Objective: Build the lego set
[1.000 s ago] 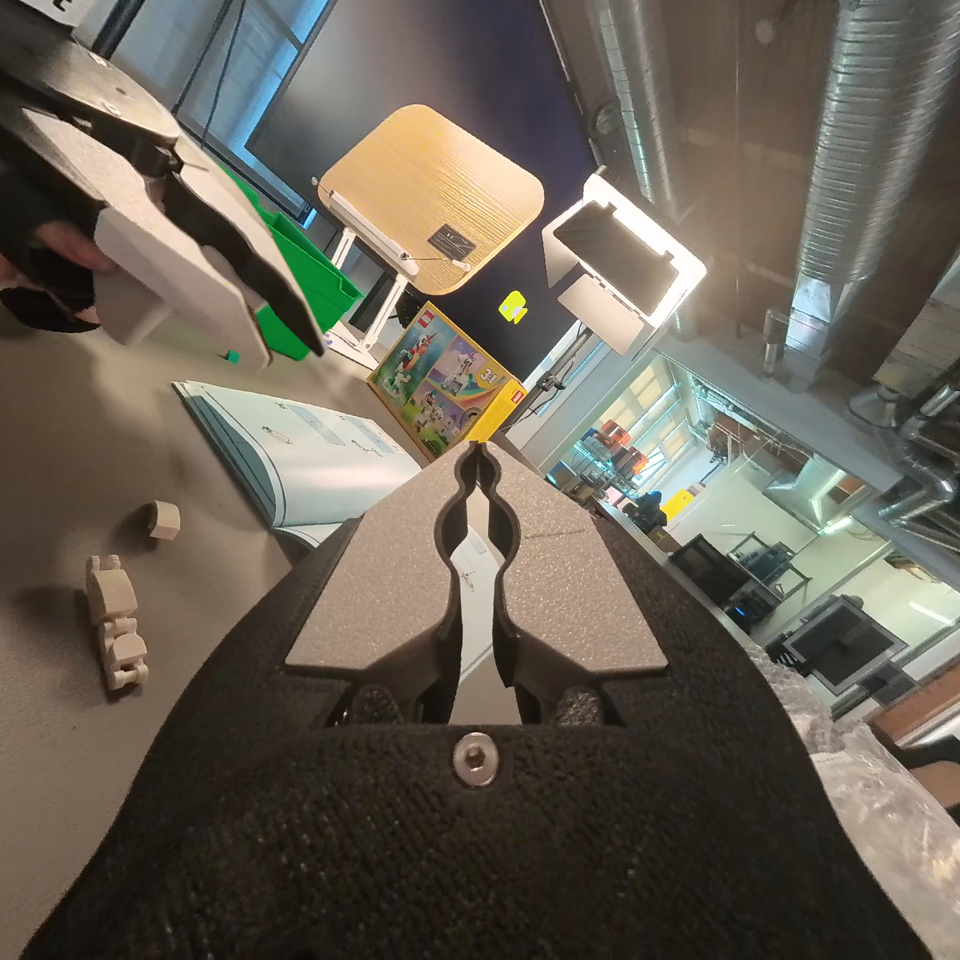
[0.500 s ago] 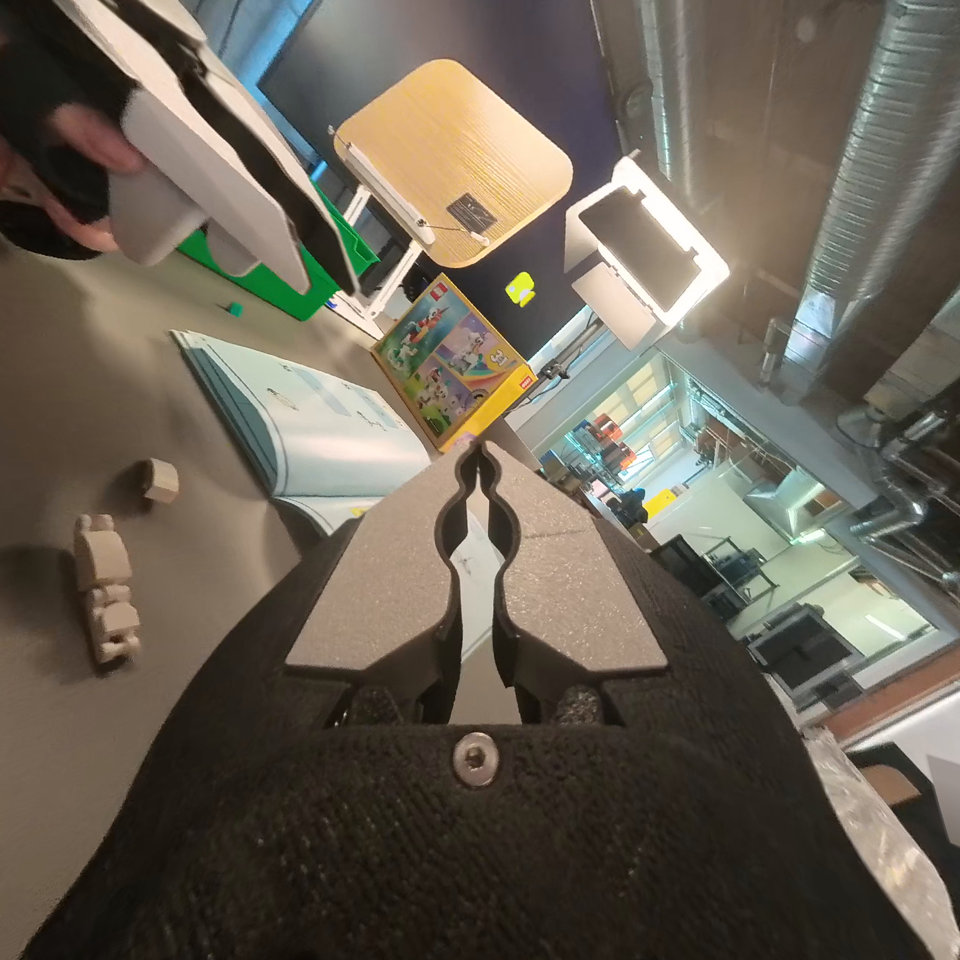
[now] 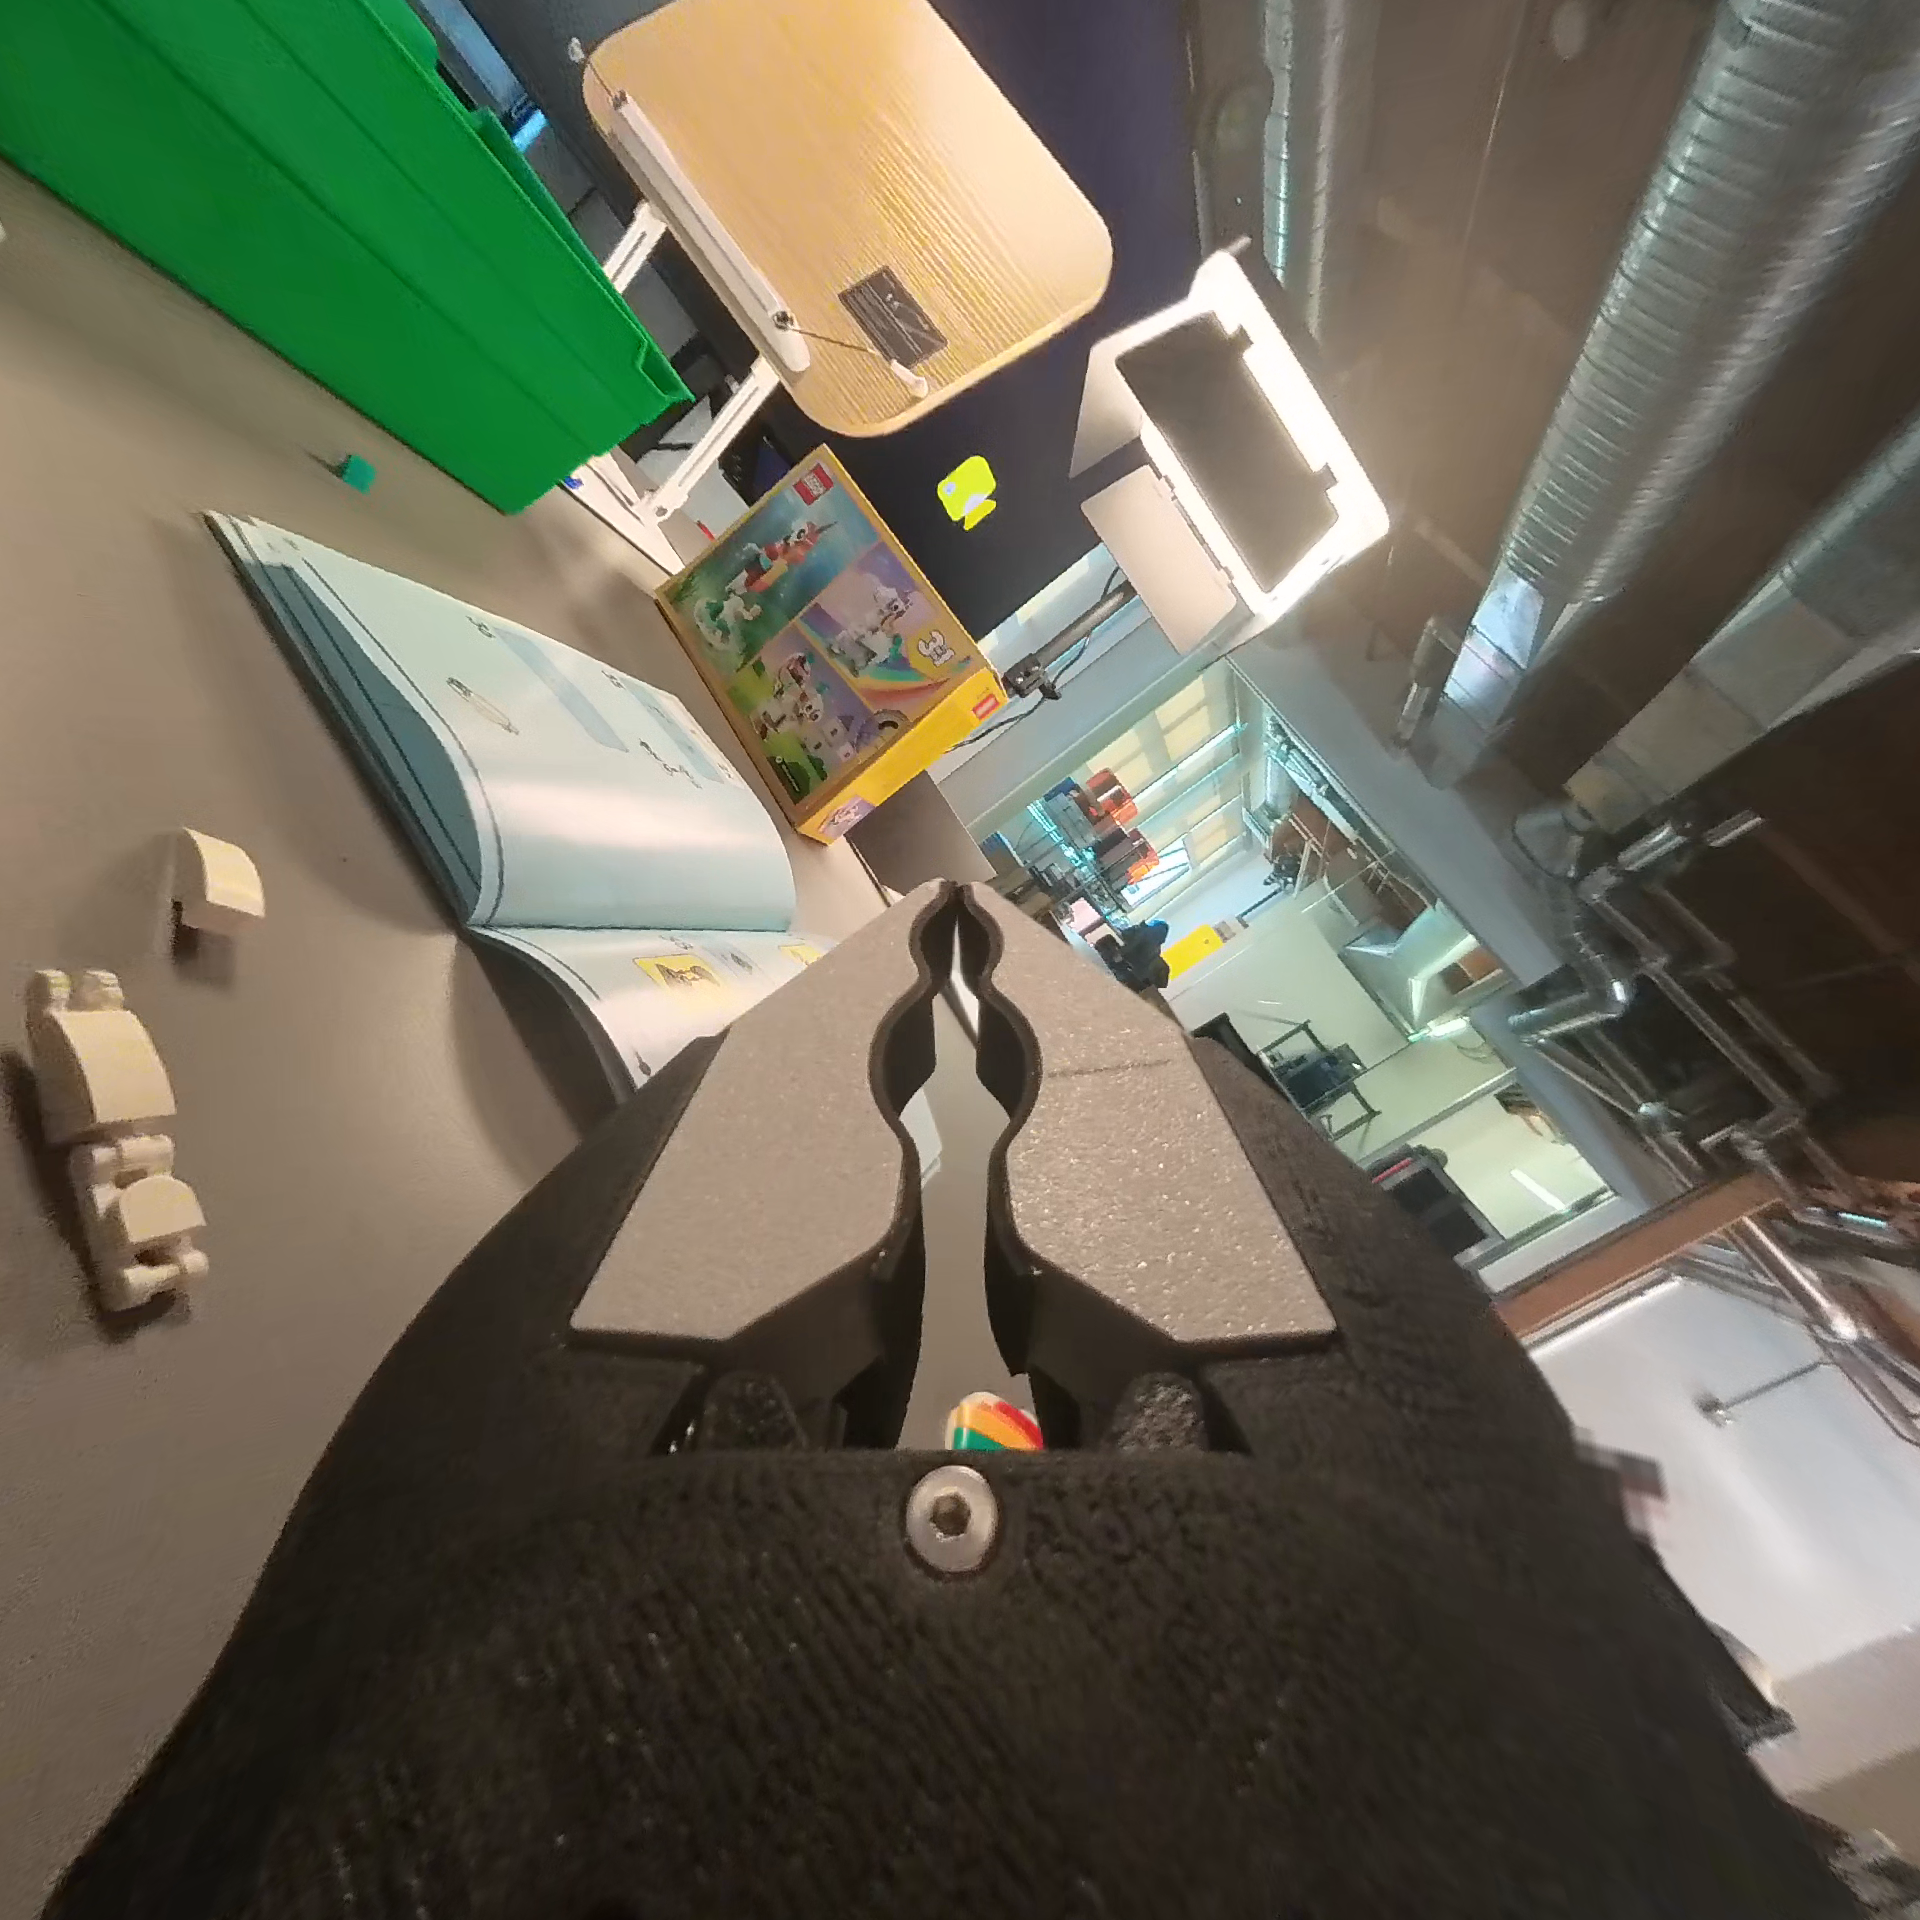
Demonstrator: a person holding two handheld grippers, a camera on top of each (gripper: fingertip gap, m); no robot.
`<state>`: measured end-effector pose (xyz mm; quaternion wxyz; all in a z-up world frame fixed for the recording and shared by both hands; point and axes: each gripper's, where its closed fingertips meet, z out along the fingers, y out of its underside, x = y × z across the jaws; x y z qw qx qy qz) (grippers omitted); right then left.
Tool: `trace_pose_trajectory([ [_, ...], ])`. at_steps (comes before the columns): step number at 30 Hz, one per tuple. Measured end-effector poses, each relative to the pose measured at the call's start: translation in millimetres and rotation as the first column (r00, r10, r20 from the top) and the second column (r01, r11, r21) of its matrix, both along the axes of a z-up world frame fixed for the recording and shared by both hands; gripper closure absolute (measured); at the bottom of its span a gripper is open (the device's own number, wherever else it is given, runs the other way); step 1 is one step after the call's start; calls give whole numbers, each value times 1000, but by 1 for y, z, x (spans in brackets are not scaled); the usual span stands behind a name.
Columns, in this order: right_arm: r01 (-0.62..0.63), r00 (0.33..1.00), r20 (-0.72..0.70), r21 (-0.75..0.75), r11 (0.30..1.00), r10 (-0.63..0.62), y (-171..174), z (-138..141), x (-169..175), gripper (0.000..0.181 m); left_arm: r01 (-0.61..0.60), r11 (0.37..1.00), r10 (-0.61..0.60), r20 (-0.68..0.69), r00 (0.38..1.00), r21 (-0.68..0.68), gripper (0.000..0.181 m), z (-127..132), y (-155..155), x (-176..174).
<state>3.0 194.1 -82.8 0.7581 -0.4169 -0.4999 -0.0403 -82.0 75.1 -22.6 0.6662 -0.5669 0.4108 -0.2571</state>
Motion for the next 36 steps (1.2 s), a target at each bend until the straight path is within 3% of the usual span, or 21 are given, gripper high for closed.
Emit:
trace_pose_trajectory([
  [5,-12,999,-31,-9,1000,12,-5,4,-2,181,-178,979,176,-30,984,-96,147,13,-8,-72],
  [9,-33,999,-22,-10,999,32,-7,2,-7,181,-412,899,415,-10,910,-150,144,26,3,-159],
  [12,-41,999,-13,-13,999,40,-8,0,-9,181,-475,850,500,67,863,-229,144,32,2,-206],
  [16,-40,999,-16,-15,999,39,-8,1,-8,181,-477,833,531,165,831,-279,141,33,-5,-236],
  [22,-51,998,-27,-32,998,50,-7,0,-8,181,-599,773,634,238,736,-209,110,34,-9,-265],
  [26,-59,998,-31,-43,997,58,-6,-1,-9,181,-713,686,727,176,664,-144,84,30,-6,-282],
  [30,-62,998,-30,-58,996,61,-6,-3,-9,181,-726,654,744,9,668,-214,97,14,-1,-283],
  [33,-58,998,-30,-65,996,56,-4,-4,-9,181,-778,563,785,-116,609,-280,88,4,15,-303],
  [36,-53,998,-26,-68,996,52,-2,-5,-9,181,-777,511,734,-284,617,-368,94,-15,36,-315],
])
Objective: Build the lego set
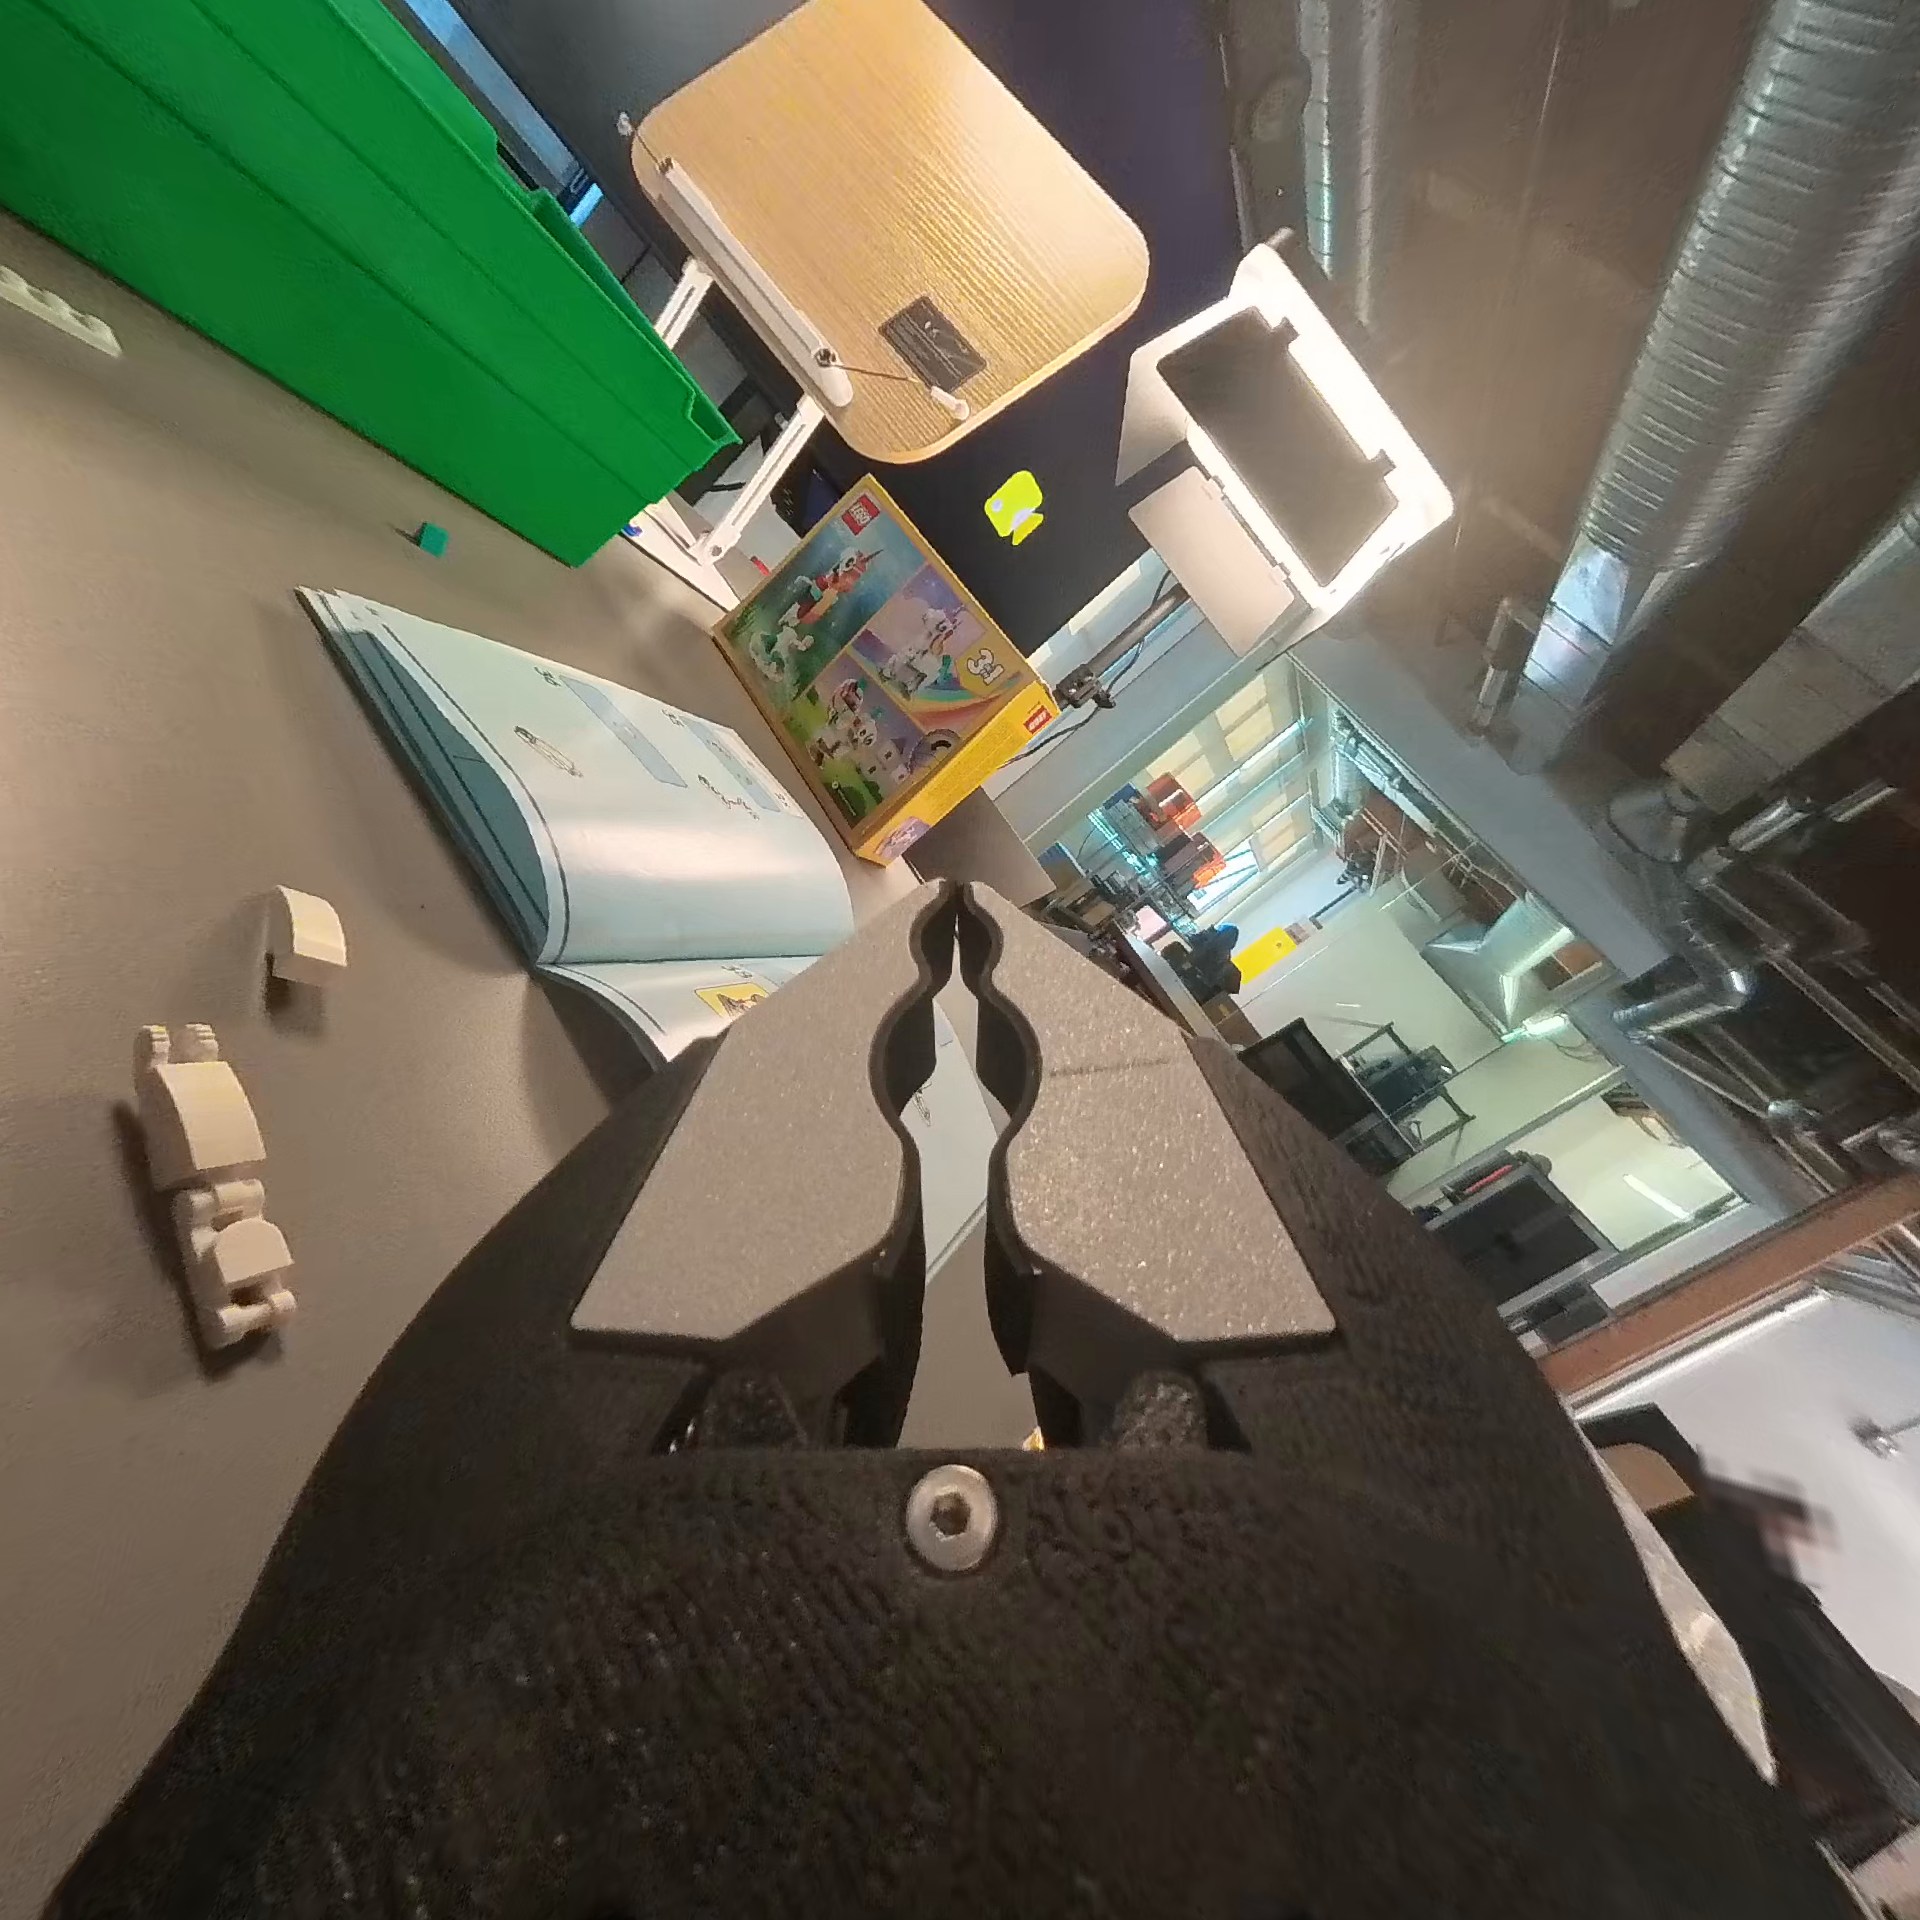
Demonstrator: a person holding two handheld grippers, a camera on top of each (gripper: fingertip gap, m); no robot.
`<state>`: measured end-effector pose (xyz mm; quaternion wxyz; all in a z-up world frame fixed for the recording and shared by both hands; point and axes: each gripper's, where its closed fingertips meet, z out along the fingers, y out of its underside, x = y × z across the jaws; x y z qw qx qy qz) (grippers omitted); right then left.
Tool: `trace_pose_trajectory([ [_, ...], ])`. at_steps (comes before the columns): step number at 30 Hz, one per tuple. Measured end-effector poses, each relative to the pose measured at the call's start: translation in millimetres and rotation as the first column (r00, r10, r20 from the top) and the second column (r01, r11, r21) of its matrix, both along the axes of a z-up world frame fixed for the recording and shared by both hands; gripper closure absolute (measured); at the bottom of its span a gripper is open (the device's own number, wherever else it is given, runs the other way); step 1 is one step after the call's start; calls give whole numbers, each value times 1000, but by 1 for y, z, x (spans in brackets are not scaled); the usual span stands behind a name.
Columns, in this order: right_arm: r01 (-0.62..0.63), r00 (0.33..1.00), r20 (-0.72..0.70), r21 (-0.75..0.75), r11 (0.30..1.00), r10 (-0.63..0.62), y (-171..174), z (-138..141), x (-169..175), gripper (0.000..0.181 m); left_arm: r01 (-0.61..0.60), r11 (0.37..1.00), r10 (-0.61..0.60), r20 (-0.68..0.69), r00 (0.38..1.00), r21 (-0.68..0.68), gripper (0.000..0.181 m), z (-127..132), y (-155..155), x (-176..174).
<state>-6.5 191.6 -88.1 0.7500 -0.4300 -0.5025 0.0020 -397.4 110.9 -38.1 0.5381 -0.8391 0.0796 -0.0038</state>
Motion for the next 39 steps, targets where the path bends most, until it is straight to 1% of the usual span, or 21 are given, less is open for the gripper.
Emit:
trace_pose_trajectory([
  [2,4,1000,2,0,1000,-4,1,0,0,181,48,987,-50,-6,999,-155,109,-18,12,-4],
  [3,7,1000,3,-1,1000,-7,1,-1,0,181,75,969,-79,-9,997,-234,116,-29,17,-5],
  [7,23,1000,8,-7,1000,-23,4,-2,2,181,119,870,-152,-30,988,-478,143,-66,31,-8],
  [10,37,999,8,-11,999,-37,7,-3,3,181,83,754,-178,-82,981,-651,148,-95,30,-17],
  [12,44,999,5,-13,999,-44,8,-2,4,181,21,682,-180,-139,974,-731,151,-111,29,-27],
  [15,46,999,5,-18,999,-46,9,-3,5,181,-50,577,-207,-205,957,-815,156,-129,22,-41],
  [18,46,999,11,-17,999,-46,9,-4,4,181,-57,463,-244,-189,951,-885,150,-142,9,-45],
  [20,46,999,10,-18,999,-46,9,-4,4,181,-64,426,-240,-181,954,-902,149,-146,6,-47],
  [28,39,999,9,-18,999,-39,8,-3,4,181,-105,414,-248,-224,942,-904,151,-147,8,-54],
  [29,38,999,8,-19,999,-38,8,-3,4,181,-113,412,-255,-233,939,-904,155,-147,7,-55],
  [30,37,999,7,-19,999,-36,8,-3,4,181,-124,408,-262,-246,933,-904,163,-148,6,-57],
  [33,31,1000,7,-21,999,-31,8,-3,4,181,-112,427,-273,-246,930,-897,165,-147,7,-57],
  [35,27,1000,7,-21,999,-27,7,-3,3,181,-27,481,-265,-175,948,-877,165,-141,12,-45],
  [37,23,1000,7,-20,1000,-23,7,-2,3,181,144,540,-244,9,970,-829,164,-129,18,-21],
  [39,19,1000,6,-20,1000,-19,6,-2,3,181,323,588,-238,223,945,-742,165,-110,24,2],
])
